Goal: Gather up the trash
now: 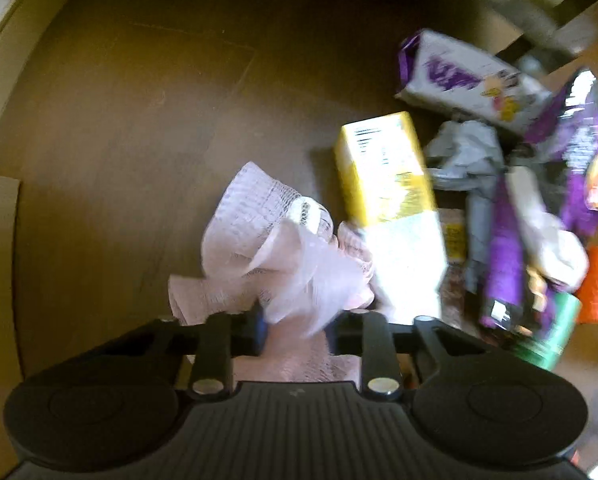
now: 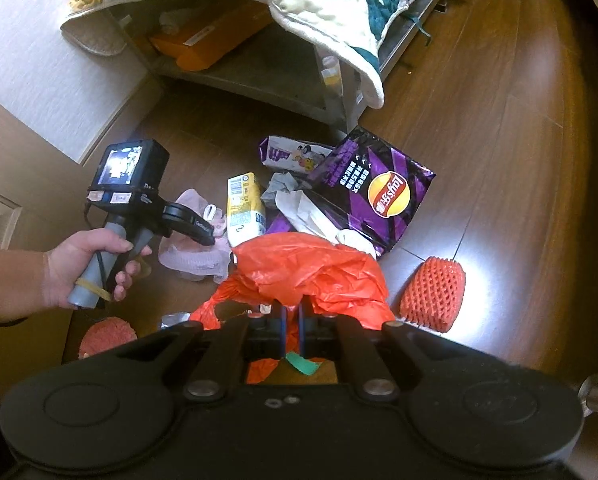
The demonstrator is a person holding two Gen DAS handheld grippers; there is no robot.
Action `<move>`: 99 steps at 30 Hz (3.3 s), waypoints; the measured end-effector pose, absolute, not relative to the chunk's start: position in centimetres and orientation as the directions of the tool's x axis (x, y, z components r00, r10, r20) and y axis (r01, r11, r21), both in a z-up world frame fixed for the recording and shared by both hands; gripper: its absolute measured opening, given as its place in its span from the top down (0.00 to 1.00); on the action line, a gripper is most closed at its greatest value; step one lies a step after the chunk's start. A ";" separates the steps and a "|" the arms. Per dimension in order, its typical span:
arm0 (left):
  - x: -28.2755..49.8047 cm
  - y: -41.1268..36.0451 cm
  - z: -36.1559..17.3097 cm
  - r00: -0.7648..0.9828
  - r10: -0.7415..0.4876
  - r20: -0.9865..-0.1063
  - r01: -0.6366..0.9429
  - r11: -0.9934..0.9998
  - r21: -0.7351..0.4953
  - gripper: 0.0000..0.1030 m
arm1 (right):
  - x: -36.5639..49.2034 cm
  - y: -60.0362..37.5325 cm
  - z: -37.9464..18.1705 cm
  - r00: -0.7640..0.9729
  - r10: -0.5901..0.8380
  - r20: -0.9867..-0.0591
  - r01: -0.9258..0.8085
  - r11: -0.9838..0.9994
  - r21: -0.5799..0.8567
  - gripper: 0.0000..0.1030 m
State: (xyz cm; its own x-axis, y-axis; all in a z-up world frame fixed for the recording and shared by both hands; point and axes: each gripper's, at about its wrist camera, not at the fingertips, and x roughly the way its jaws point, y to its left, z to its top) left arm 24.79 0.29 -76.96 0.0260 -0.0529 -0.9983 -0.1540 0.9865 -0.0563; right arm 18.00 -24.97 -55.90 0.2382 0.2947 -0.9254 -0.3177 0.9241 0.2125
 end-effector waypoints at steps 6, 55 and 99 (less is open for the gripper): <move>23.6 0.6 -66.1 0.083 -0.098 -0.992 -0.134 0.985 -0.109 0.92 | 17.9 -23.8 -51.1 0.291 0.293 -0.911 -0.324 0.926 0.194 0.95; 22.6 3.7 -48.2 0.178 -0.126 -0.976 -0.171 0.973 -0.157 0.76 | 18.5 -22.4 -40.0 0.368 0.345 -0.864 -0.399 0.897 0.188 0.95; 53.4 0.7 -18.4 0.351 -0.121 -0.929 0.026 0.993 -0.119 0.67 | 44.3 -9.2 -14.7 0.518 0.257 -0.816 -0.605 0.785 -0.136 0.92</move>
